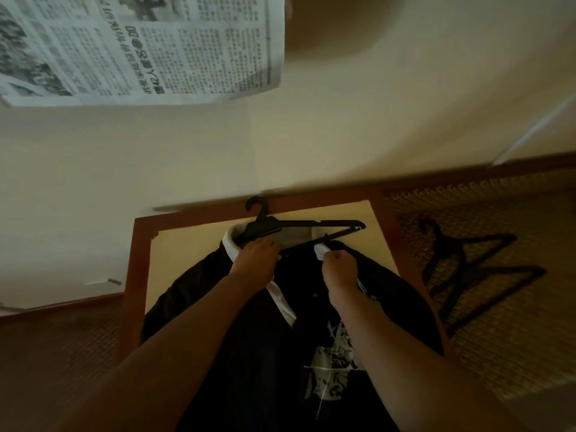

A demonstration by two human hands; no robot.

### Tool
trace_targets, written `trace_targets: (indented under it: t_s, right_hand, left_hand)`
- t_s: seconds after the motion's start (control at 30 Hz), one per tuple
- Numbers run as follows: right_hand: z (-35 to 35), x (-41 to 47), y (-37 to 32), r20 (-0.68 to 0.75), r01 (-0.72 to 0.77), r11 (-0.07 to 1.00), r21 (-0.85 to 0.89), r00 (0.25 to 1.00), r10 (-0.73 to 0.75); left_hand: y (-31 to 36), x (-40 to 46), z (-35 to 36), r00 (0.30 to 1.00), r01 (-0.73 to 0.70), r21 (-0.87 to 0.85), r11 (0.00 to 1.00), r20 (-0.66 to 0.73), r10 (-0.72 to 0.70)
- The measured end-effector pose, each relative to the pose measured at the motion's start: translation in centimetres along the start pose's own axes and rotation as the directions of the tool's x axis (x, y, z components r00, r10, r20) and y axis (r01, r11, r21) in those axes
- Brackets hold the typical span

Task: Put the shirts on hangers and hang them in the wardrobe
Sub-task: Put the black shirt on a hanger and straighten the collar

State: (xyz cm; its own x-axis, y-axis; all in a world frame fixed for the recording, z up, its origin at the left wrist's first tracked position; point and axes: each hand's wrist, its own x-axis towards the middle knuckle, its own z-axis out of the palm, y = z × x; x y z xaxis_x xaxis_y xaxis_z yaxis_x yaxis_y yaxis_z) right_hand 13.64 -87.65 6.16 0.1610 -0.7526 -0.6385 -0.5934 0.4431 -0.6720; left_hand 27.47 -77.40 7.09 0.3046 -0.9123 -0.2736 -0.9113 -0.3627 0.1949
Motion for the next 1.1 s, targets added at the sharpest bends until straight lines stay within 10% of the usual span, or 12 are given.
trace_targets:
  t_s: [0.57, 0.8, 1.1]
  right_hand:
    - [-7.4, 2.0, -0.1, 0.048, -0.025, 0.969, 0.246, 0.999, 0.013]
    - [-7.3, 1.0, -2.6, -0.017, 0.303, 0.950, -0.072, 0.952, -0.305]
    - [-0.7, -1.3, -3.2, 0.257, 0.586, 0.731, -0.349, 0.810, -0.527]
  left_hand:
    - [-0.4, -3.5, 0.4, 0.993, -0.046, -0.168, 0.985, 0.098, 0.063]
    - [0.0, -3.8, 2.0, 0.988, -0.047, -0.023, 0.999, 0.144, 0.050]
    - [0.7, -0.2, 2.7, 0.991, 0.030, 0.016, 0.999, -0.130, -0.028]
